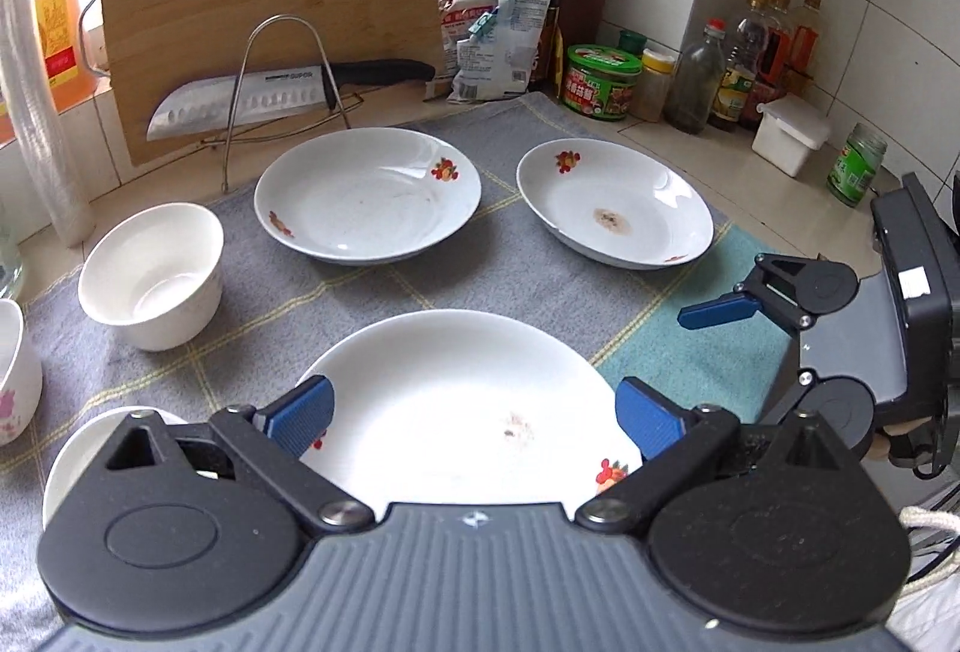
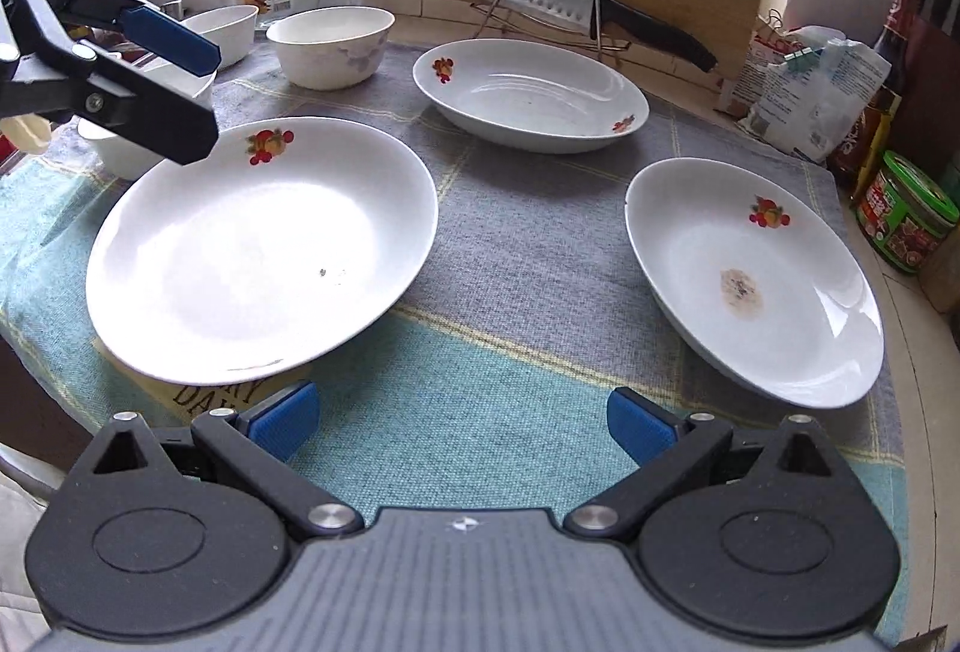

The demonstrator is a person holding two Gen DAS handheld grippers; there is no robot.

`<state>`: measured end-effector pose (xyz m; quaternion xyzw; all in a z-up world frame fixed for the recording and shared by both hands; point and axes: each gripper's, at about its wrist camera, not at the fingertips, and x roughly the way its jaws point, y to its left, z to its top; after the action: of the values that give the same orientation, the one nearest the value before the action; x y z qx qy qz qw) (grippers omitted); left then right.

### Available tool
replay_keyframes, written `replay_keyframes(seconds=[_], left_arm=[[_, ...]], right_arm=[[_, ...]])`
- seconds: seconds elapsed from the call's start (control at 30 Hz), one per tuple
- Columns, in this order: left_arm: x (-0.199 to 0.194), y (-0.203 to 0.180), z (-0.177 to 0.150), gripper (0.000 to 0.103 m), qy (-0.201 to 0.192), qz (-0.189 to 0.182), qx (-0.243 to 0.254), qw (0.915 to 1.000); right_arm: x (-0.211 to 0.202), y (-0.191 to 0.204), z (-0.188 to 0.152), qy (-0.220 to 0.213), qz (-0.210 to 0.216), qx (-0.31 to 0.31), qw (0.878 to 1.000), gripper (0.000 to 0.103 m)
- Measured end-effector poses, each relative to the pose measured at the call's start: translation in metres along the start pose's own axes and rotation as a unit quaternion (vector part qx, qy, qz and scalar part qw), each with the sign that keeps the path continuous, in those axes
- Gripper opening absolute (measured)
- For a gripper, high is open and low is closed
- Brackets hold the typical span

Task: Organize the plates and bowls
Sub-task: 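Bring both grippers to opposite rims of the large flower plate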

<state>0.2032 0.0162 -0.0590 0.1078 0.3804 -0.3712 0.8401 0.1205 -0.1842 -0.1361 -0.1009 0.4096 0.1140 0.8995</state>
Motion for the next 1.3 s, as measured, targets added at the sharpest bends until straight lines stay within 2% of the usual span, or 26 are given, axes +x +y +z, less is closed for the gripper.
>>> replay_keyframes(seconds=[0.43, 0.6, 0.7, 0.83, 0.97, 1.07, 1.3], left_arm=[[0.003, 0.008, -0.019, 0.1, 0.063, 0.044, -0.052, 0.9956], [-0.002, 0.011, -0.028, 0.099, 0.088, 0.061, -0.054, 0.9928], [-0.006, 0.013, -0.034, 0.099, 0.099, 0.056, -0.055, 0.9919], [-0.011, 0.014, -0.044, 0.1, 0.11, 0.045, -0.042, 0.992], [-0.009, 0.011, -0.059, 0.1, 0.136, 0.043, 0.002, 0.9898], [-0.002, 0.008, -0.067, 0.1, 0.141, 0.052, 0.036, 0.9879], [0.013, 0.014, -0.077, 0.099, 0.141, 0.052, 0.064, 0.9865]], right_arm=[[0.015, -0.009, 0.006, -0.009, 0.073, -0.068, 0.995, 0.103], [0.015, -0.001, 0.008, -0.018, 0.097, -0.118, 0.988, 0.103], [0.016, 0.004, 0.011, -0.02, 0.112, -0.156, 0.981, 0.103], [0.018, 0.004, 0.018, -0.013, 0.135, -0.198, 0.971, 0.103], [0.023, -0.002, 0.024, 0.002, 0.152, -0.239, 0.959, 0.103], [0.029, -0.006, 0.028, 0.01, 0.171, -0.247, 0.954, 0.103], [0.04, -0.002, 0.028, 0.023, 0.216, -0.26, 0.941, 0.103]])
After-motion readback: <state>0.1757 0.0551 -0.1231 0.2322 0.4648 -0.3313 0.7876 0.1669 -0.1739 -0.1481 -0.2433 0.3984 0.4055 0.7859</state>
